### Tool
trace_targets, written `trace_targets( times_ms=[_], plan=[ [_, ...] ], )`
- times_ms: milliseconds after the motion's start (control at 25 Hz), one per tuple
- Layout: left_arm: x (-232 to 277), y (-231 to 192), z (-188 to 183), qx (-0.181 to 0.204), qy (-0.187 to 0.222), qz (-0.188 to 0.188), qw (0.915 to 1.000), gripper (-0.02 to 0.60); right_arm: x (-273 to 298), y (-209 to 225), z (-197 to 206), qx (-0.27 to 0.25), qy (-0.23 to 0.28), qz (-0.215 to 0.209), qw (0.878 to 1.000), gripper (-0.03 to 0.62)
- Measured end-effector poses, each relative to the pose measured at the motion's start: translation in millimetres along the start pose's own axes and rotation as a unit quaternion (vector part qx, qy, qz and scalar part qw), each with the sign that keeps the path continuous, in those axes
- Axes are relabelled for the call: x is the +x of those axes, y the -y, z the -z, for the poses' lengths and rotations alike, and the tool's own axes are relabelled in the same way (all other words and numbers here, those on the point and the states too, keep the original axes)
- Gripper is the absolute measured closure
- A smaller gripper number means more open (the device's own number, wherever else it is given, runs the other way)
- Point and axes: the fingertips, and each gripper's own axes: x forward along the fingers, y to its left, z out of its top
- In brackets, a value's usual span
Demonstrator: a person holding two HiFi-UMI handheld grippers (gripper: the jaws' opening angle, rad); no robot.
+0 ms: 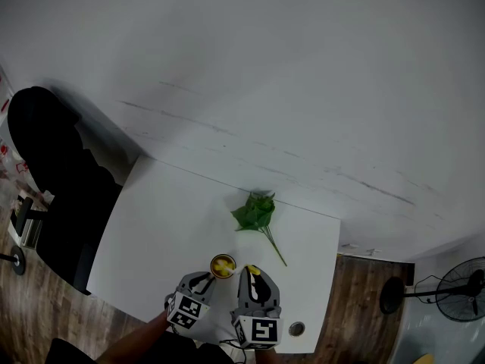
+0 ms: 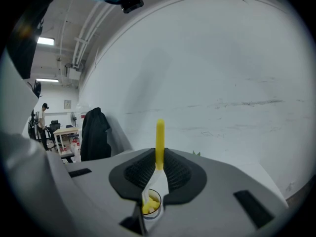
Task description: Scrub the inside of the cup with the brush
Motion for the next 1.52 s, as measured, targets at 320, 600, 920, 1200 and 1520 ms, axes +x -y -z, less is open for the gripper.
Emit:
trace_targets(
  times_ms=[320,600,920,1200,1520],
  plan=[
    [-1.0,0.7,-0.9,0.0,0.0,0.002,1.0,0.502,6.1,-3.9,-11.7,-0.019,0.003,0.001,1.0,0.53],
    [-1.4,0.0,-0.7,0.001,0.001,0.007,1.0,0.502,16.0,0.0,-33.3,-0.024,0.044,0.003,0.999,0.53],
    [-1.7,0.2,-1.5,0.001,0.001,0.012,0.9999,0.502,29.6,-1.6,-52.6,-0.016,0.069,0.005,0.997,0.528],
    [-1.8,0.1,-2.0,0.0,0.003,0.014,0.9999,0.502,45.2,-4.9,-29.6,-0.014,0.052,0.004,0.999,0.528],
    [-1.7,-1.2,-1.8,0.002,0.007,0.012,0.9999,0.502,48.5,-3.2,-23.0,-0.003,0.043,0.002,0.999,0.528]
  ],
)
